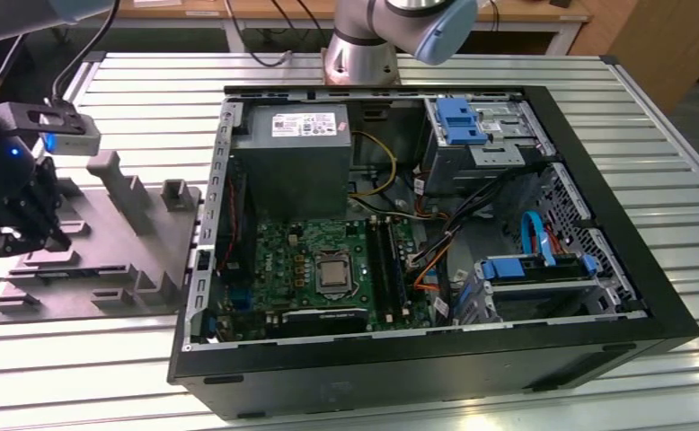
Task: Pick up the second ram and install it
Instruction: 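Pick up the second ram and move it above second insertion slot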
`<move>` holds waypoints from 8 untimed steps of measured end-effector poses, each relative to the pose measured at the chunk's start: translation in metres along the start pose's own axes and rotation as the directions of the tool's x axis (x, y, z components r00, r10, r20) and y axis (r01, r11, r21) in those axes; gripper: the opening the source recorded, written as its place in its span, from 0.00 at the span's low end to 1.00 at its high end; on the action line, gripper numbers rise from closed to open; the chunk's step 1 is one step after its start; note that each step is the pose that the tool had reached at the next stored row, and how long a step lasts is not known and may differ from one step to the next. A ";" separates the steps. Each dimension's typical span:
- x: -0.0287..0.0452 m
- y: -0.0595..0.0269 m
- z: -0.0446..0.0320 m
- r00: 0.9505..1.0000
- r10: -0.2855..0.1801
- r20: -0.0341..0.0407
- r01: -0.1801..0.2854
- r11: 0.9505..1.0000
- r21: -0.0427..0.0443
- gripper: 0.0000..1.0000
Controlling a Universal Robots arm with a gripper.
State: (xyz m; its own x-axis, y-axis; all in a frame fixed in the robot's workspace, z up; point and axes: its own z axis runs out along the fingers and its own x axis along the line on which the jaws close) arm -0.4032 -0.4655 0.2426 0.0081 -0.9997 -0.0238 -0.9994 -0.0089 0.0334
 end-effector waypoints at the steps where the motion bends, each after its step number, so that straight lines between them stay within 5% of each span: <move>1: 0.0000 0.0014 0.0014 1.000 0.000 0.000 0.000 1.000 0.000 0.10; 8: 0.0001 0.0107 0.0101 1.000 0.000 0.000 0.000 1.000 0.000 0.10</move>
State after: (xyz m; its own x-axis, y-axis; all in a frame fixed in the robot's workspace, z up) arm -0.4142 -0.4654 0.2329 0.0081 -0.9997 -0.0238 -0.9994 -0.0089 0.0331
